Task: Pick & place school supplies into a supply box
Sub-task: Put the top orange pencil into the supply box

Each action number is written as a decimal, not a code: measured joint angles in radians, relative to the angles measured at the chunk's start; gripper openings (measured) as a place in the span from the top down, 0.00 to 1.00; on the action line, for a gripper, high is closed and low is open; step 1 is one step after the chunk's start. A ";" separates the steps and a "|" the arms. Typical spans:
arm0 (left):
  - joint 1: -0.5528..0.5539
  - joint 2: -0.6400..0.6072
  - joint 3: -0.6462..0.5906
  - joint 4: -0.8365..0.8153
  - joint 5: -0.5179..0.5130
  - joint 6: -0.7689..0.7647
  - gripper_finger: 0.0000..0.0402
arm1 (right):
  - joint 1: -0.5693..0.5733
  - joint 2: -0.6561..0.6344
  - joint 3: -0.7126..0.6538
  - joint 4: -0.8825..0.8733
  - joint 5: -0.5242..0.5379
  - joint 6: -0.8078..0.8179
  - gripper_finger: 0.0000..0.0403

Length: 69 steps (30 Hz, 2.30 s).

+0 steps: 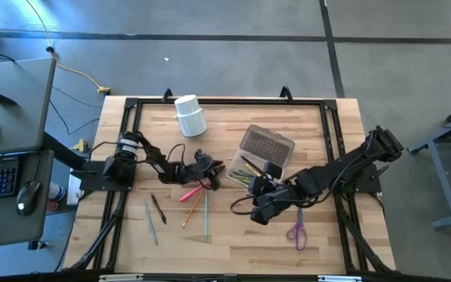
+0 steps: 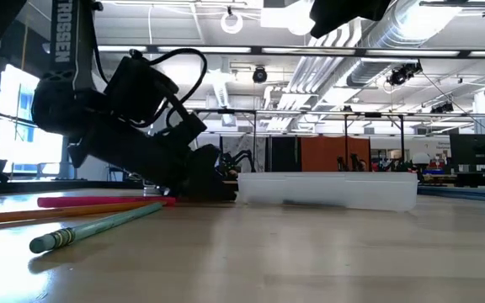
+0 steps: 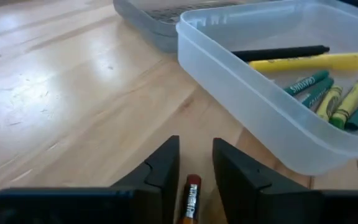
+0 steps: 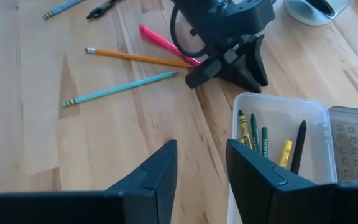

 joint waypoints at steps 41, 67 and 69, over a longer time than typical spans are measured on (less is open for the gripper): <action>-0.001 -0.507 0.244 -0.604 0.313 0.226 0.92 | 0.001 0.000 0.000 0.007 -0.001 -0.007 0.70; 0.077 0.100 0.969 -0.817 0.465 0.407 0.69 | -0.008 0.000 0.000 -0.006 0.030 -0.054 0.70; 0.078 0.090 0.970 -0.845 0.460 0.417 0.68 | -0.008 0.000 0.000 -0.005 0.030 -0.054 0.70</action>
